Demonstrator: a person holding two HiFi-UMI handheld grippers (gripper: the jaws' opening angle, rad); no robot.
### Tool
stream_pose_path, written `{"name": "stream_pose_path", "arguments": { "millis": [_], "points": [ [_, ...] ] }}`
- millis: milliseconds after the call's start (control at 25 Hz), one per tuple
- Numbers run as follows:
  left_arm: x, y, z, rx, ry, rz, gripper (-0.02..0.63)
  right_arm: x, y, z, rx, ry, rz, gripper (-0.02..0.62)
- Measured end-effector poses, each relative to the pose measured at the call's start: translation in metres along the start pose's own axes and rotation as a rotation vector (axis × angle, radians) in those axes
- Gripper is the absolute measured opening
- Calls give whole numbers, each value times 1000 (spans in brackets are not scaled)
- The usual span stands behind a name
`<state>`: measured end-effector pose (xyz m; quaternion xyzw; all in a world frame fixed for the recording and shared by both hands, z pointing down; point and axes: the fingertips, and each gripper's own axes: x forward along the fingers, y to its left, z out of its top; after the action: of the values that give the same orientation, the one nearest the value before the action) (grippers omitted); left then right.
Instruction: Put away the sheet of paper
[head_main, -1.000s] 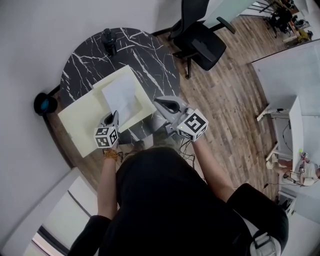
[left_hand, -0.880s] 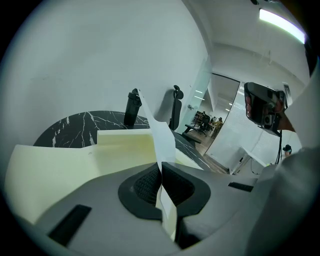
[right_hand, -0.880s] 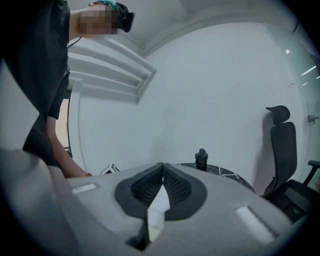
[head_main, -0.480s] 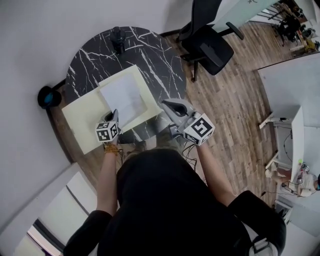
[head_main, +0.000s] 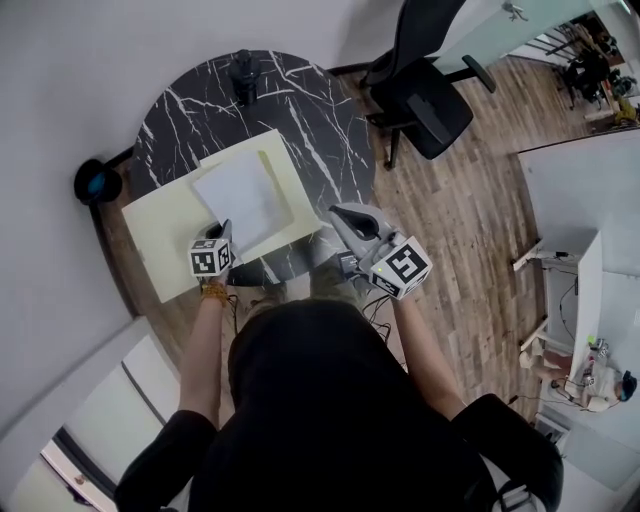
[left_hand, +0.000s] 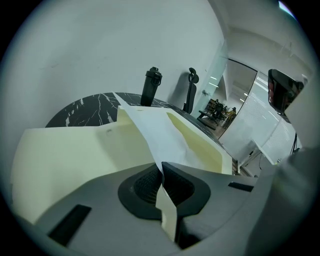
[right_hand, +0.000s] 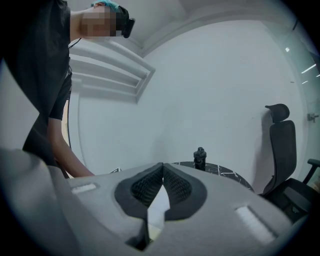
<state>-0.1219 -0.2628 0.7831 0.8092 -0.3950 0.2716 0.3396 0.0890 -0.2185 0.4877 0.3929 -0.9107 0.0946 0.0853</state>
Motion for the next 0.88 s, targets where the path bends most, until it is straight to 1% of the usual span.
{"name": "stream_pose_path", "arguments": {
  "millis": [200, 400, 880],
  "points": [
    [9, 3, -3, 30, 42, -5, 12, -9, -4, -7, 21, 11, -18, -2],
    [17, 4, 1, 44, 66, -15, 12, -9, -7, -8, 31, 12, -24, -2],
    [33, 1, 3, 33, 76, -37, 12, -7, -4, -8, 22, 15, -22, -2]
  ]
}}
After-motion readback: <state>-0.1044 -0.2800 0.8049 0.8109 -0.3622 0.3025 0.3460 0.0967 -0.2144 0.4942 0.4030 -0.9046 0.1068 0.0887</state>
